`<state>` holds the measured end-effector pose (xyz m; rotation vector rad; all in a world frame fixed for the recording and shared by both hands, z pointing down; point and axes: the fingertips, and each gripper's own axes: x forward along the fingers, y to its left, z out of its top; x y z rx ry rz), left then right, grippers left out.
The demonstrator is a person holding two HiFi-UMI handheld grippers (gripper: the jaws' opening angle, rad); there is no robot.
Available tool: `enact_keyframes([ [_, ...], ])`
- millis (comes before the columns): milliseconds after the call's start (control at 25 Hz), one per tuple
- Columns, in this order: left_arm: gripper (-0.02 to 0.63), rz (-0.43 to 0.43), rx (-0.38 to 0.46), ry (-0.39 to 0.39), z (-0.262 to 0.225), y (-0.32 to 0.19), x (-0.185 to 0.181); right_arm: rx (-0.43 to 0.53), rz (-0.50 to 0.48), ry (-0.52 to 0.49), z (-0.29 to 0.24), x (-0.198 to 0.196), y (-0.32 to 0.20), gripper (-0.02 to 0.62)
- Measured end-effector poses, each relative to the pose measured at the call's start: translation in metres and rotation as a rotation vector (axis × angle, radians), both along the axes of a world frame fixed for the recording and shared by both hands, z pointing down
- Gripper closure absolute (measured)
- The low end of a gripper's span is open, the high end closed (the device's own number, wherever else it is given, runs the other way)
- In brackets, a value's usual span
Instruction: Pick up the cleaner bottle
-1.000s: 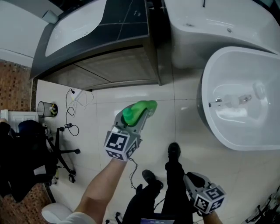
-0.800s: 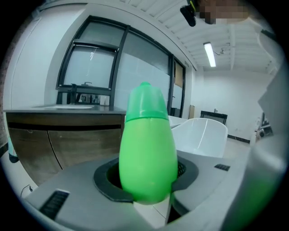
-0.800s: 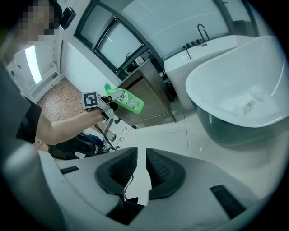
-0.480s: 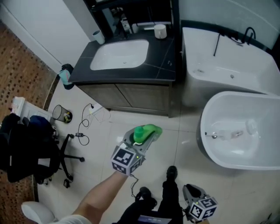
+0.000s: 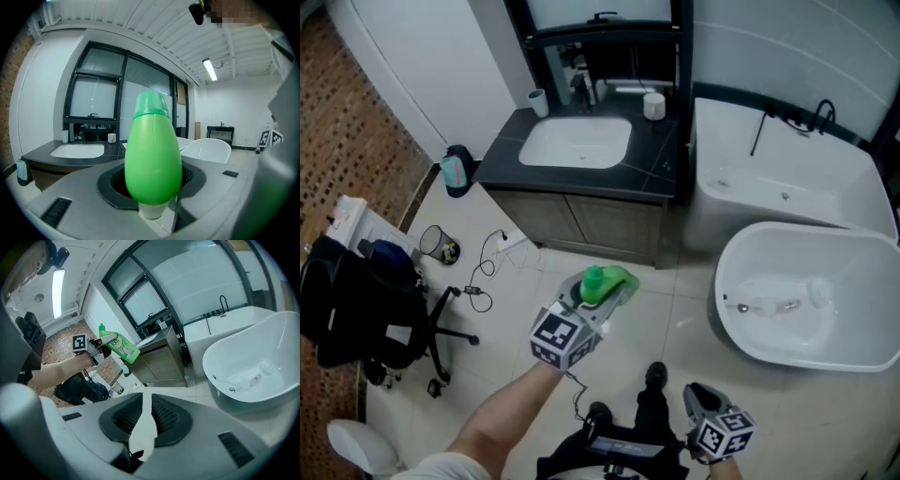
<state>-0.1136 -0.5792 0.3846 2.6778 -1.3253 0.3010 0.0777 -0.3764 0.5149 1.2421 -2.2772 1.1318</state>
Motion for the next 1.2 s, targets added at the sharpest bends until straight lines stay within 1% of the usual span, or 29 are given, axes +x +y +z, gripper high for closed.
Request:
enact_keyframes([
  [200,0.442,-0.003,0.015,0.005,-0.032,0.016,-0.002,0.06,-0.009,-0.011,-0.032,-0.007,-0.007,0.528],
  [320,0.442,-0.005,0.016,0.016,-0.043,0.029,-0.003,0.078,-0.013,-0.006,-0.045,-0.007,-0.003,0.528],
  [600,0.442,-0.008,0.045,0.048,-0.076,0.053,-0.01,0.103,-0.02,0.012,-0.065,-0.011,0.007,0.528],
  [720,0.442,-0.012,0.065,0.055,-0.089,0.063,-0.017,0.129,-0.019,0.011,-0.075,-0.013,0.005,0.528],
  [880,0.442,-0.022,0.079,0.077,-0.103,0.077,-0.023,0.152,-0.028,0.003,-0.086,-0.014,0.004,0.528],
  [1200,0.442,-0.03,0.107,0.084,-0.121,0.094,-0.037,0.185,-0.041,0.015,-0.109,-0.026,0.007,0.528],
])
